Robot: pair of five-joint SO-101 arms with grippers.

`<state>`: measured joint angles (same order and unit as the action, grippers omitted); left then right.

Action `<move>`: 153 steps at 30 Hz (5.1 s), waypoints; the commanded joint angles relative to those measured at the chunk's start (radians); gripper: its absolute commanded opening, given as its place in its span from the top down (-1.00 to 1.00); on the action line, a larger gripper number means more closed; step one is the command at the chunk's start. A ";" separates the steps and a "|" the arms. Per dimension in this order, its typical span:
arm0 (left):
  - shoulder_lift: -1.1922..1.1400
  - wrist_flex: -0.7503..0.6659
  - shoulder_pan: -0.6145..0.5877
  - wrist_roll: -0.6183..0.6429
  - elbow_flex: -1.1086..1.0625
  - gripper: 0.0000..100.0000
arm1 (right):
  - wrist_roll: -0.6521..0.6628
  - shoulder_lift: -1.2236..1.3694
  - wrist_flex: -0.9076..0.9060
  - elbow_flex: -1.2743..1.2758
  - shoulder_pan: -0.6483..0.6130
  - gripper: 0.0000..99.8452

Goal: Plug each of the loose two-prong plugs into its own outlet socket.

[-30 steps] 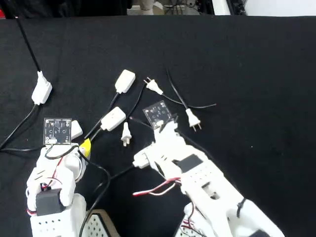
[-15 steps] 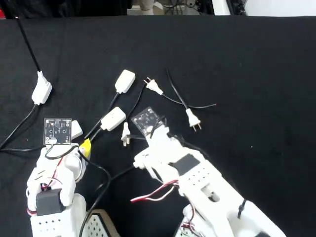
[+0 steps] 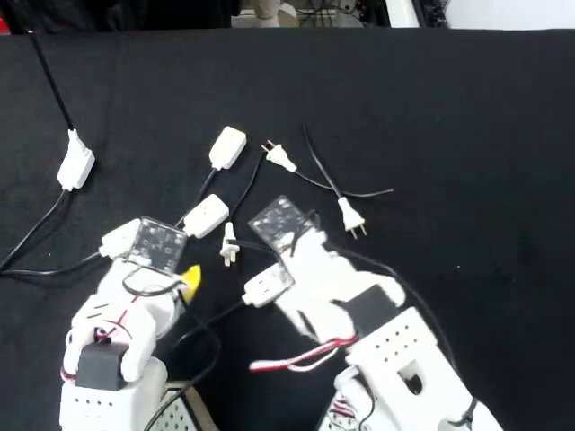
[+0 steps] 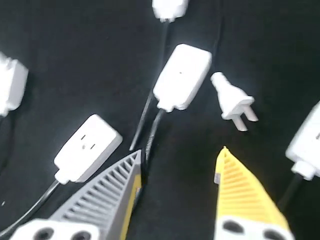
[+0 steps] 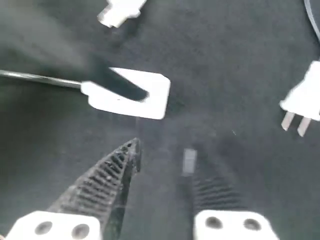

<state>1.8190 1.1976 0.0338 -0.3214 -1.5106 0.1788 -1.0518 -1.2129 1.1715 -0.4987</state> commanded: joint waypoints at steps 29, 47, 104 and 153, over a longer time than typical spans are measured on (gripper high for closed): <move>-1.382 -0.605 0.535 -0.011 0.441 0.44 | 0.198 0.458 0.035 -0.285 0.829 0.97; -1.419 -0.669 0.578 -0.011 0.437 0.95 | 0.193 0.489 0.058 -0.283 0.821 0.97; -1.875 0.167 -0.418 -0.101 1.512 0.10 | 0.144 0.496 0.058 -0.263 0.718 0.97; -2.846 0.273 0.021 0.140 2.786 0.57 | 0.150 0.498 0.078 -0.243 0.664 0.97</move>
<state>-1.0088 1.3924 0.0322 -0.1803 1.1040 0.3322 -0.5547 -1.1515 0.9367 0.1780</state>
